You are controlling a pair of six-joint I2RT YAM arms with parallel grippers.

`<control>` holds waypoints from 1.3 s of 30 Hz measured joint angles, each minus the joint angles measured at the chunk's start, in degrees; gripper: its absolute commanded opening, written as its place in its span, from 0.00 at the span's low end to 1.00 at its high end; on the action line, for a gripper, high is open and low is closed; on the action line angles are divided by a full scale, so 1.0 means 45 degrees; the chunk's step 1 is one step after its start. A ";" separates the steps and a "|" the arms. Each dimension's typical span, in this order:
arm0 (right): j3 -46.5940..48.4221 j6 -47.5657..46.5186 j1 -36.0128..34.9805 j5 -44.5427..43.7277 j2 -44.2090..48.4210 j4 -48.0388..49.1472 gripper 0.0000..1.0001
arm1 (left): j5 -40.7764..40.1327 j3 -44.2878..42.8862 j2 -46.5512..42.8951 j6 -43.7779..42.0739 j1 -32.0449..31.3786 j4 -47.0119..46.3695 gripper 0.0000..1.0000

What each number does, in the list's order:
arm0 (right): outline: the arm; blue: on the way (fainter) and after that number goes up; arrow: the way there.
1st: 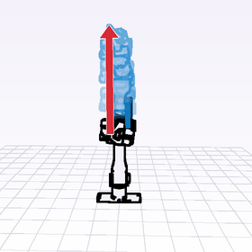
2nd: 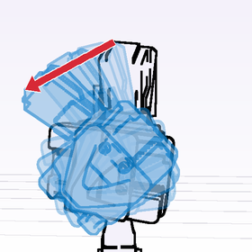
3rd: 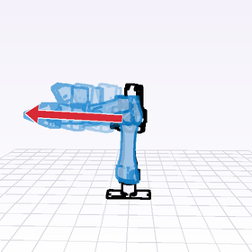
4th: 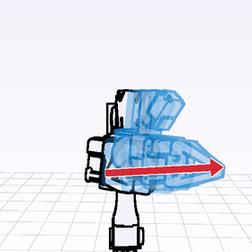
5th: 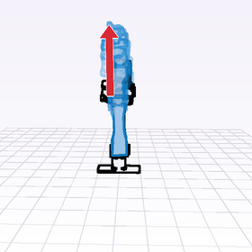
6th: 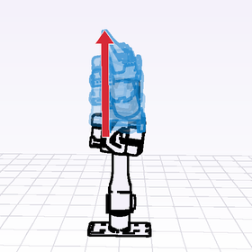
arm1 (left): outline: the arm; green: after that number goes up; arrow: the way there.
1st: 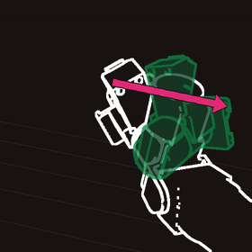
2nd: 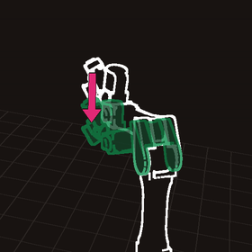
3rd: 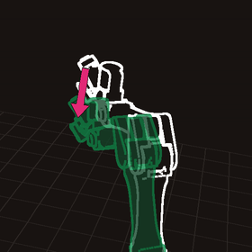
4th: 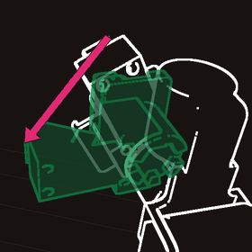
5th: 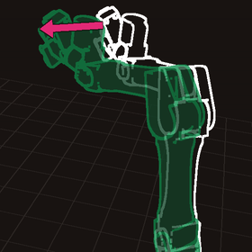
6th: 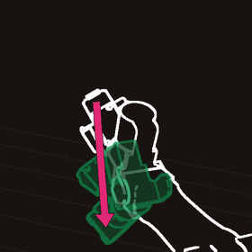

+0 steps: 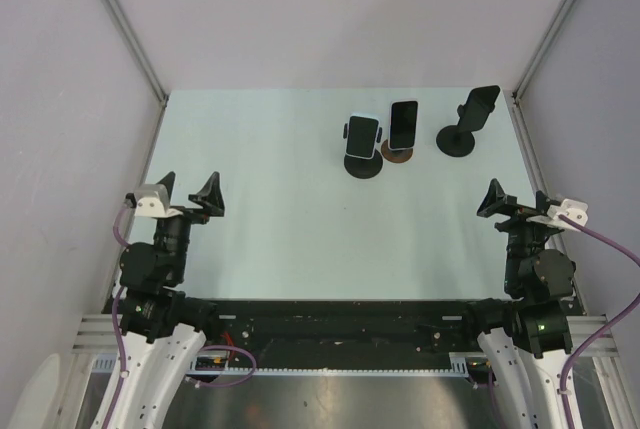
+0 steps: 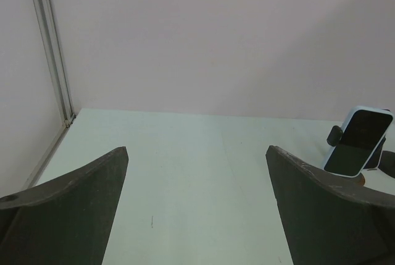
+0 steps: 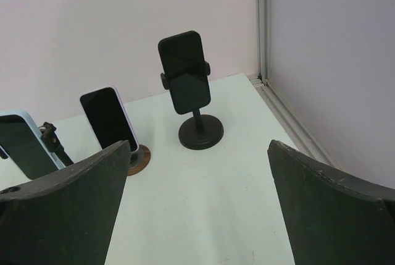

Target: Remove the phone from the phone stand

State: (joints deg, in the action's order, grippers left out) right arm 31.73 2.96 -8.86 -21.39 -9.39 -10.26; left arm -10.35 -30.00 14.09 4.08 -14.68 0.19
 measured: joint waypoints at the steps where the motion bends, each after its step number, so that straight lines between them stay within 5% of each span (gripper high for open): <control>1: 0.0000 0.0005 0.0010 0.0005 0.0000 0.0000 1.00 | -0.0024 0.0005 0.0000 0.0000 0.0000 0.0000 1.00; 13: 0.0593 0.0913 0.0160 0.0787 -0.1564 -0.0437 1.00 | -0.0102 0.0073 -0.0306 0.0058 -0.0005 0.0058 1.00; 30: 0.3959 0.2871 0.0034 0.3735 -0.8869 -0.1462 1.00 | 0.0102 0.0248 -0.1520 0.0296 -0.0049 0.0087 1.00; 39: 0.5503 0.1812 -0.1428 0.6110 -1.2590 -0.0049 1.00 | 0.0102 0.0262 -0.1690 0.0330 -0.0267 0.0087 1.00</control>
State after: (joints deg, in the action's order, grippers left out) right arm 56.49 11.11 -15.29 6.11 -66.04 -10.48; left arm -9.89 -28.82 6.48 5.56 -15.88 0.58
